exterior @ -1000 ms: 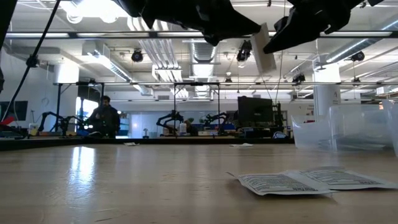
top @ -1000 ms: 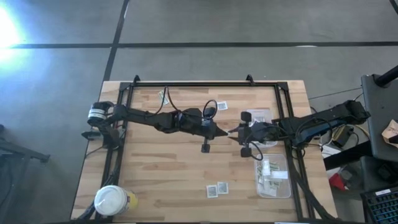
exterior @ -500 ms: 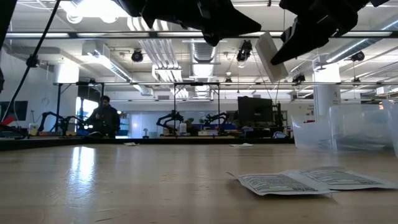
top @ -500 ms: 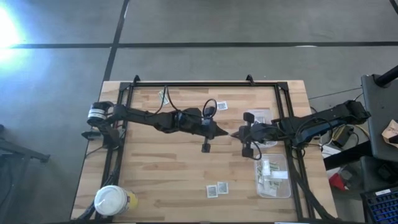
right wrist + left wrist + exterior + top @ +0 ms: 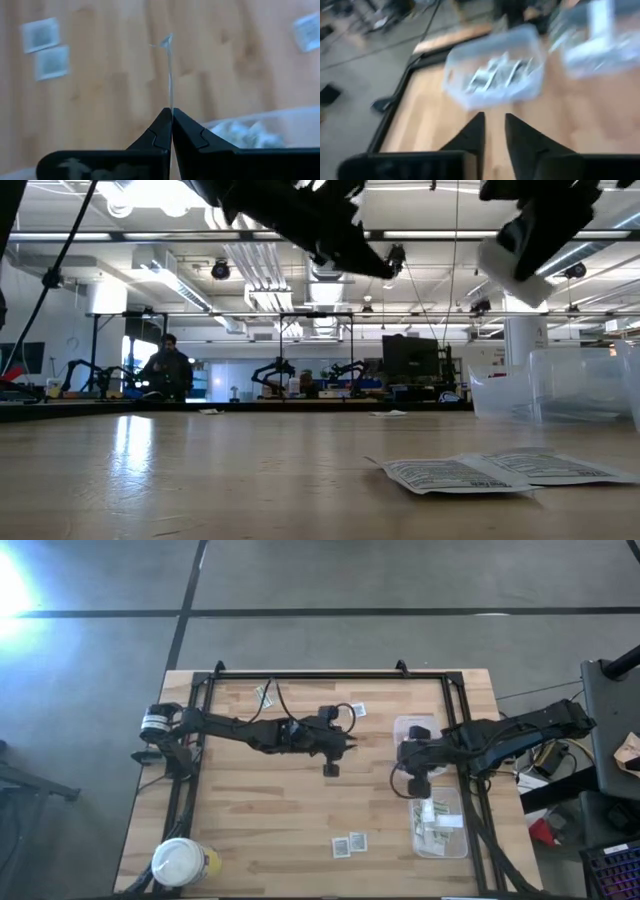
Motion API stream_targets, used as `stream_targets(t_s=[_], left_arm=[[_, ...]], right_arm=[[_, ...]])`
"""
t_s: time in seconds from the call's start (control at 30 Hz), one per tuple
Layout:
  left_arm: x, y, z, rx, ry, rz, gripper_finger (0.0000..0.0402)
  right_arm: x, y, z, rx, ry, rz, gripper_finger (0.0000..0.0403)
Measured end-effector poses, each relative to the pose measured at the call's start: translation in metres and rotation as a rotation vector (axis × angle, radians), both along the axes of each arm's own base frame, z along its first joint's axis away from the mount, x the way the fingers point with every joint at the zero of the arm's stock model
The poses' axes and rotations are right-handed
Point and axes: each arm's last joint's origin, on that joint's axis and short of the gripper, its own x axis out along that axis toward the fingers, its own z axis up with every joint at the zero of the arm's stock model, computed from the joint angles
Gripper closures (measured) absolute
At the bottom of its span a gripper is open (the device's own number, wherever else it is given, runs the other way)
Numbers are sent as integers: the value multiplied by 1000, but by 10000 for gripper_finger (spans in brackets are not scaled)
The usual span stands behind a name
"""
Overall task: Pick & Place First Aid Supplies
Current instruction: Put the right bandage pack into the bottom bin
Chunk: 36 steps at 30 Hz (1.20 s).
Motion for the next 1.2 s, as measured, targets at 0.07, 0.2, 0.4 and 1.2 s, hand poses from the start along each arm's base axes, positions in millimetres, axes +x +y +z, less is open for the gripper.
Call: stream_targets(t_s=[0.07,0.2,0.4,1.2], left_arm=[[-2,3,-4,27,50,66,311],[-9,10,-13,87,157,232,264],[-23,28,-22,80,280,474,223],[-24,88,-29,-194,256,311,219]], right_arm=[[-4,4,8,70,42,6,395],[-11,14,16,204,112,21,395],[-24,36,2,315,239,28,395],[-51,58,-43,411,491,-242,356]])
